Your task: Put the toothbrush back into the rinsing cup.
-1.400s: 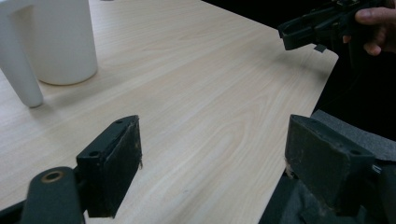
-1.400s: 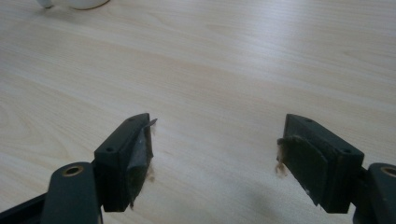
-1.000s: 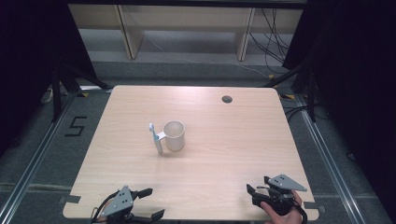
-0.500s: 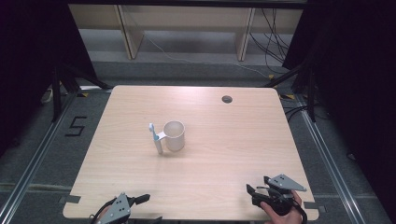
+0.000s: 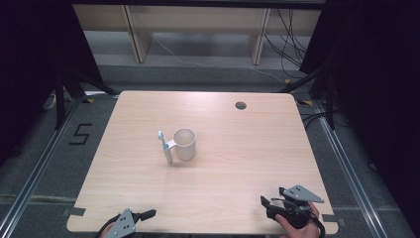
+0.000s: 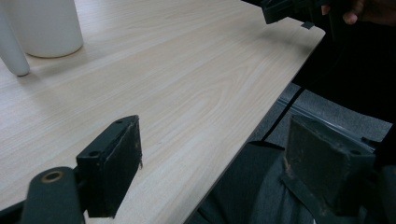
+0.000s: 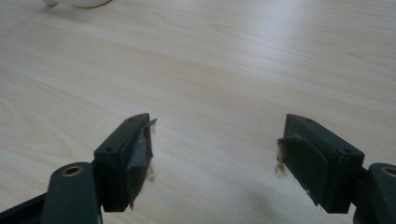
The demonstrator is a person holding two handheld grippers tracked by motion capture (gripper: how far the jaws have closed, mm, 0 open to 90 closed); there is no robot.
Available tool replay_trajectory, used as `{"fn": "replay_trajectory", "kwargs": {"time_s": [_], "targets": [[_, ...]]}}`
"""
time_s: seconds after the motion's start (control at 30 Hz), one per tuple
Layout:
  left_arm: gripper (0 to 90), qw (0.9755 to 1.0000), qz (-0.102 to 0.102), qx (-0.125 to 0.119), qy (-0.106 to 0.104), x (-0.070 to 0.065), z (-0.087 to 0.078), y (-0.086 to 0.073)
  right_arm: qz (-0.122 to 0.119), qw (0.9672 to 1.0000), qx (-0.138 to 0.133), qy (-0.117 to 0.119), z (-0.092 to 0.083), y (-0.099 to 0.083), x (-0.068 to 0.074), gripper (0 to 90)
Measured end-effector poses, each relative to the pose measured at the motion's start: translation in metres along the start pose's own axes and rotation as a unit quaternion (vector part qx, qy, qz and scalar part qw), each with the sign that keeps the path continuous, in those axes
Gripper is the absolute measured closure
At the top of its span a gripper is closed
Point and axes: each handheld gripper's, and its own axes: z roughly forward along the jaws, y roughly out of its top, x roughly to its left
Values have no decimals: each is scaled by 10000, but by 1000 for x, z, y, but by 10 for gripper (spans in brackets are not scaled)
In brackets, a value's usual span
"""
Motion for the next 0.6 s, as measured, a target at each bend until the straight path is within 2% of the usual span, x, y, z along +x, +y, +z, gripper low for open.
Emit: {"fn": "replay_trajectory", "kwargs": {"time_s": [0.07, 0.1, 0.13, 0.2, 0.23, 0.27, 0.37, 0.47, 0.5, 0.53, 0.57, 0.6], "targets": [[181, 10000, -27, 6, 19, 0, 1, -2, 78, 9999, 19, 64, 1, 0, 2, 255], [181, 9999, 15, 105, 66, 0, 0, -2, 20, 10000, -19, 78, 1, 0, 1, 255], [181, 9999, 43, 100, 131, 0, 1, -3, 75, 9998, -59, 170, 0, 0, 2, 255], [181, 9992, 188, 243, 254, 1, 0, -4, 57, 9998, -55, 160, 0, 0, 1, 255], [181, 9992, 177, 260, 245, 1, -1, -4, 72, 9999, -2, 154, 0, 0, 1, 255], [181, 9995, 70, 210, 241, 0, 0, -4, 78, 9998, 14, 159, -1, 0, 1, 255], [182, 9995, 99, 226, 196, 1, 1, -5, 52, 9999, -3, 137, -1, 0, 1, 255], [182, 9992, 147, 284, 236, 2, 0, -5, 64, 9998, -48, 179, 1, 0, 1, 255], [182, 9993, 110, 270, 235, 2, 0, -5, 54, 9998, -41, 169, 1, 0, 1, 255], [183, 9992, 84, 286, 254, 2, -1, -5, 168, 9998, 46, 119, -1, 0, 4, 254], [183, 9993, 79, 272, 263, 3, 0, -5, -33, 10000, 11, 68, 0, 1, 1, 254], [184, 9992, 61, 300, 272, 3, 0, -5, -19, 10000, -19, 81, 1, 0, 2, 254]]}}
